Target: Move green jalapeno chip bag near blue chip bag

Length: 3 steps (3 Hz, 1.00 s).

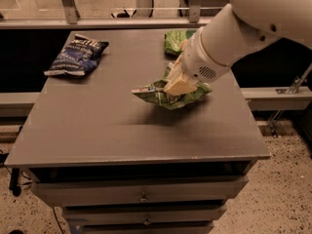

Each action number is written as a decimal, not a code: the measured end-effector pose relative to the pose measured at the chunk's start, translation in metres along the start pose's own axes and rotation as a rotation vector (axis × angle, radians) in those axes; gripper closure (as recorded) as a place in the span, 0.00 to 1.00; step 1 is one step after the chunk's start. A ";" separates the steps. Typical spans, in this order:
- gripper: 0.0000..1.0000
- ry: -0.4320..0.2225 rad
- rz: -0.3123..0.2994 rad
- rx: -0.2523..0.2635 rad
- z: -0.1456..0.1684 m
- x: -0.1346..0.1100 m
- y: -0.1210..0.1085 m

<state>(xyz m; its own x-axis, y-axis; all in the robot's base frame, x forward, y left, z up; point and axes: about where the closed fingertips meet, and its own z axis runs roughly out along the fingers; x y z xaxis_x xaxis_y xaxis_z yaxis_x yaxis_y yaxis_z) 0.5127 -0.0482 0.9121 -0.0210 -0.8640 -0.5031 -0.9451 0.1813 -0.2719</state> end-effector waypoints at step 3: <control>1.00 -0.105 -0.174 0.052 0.041 -0.063 -0.058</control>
Offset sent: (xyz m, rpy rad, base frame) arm 0.0867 0.0881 0.0219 0.0465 -0.1885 0.2029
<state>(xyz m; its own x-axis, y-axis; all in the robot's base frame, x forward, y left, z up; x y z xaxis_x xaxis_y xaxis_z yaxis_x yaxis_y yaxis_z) 0.5820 0.0157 0.9256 0.1781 -0.8312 -0.5267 -0.9133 0.0597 -0.4030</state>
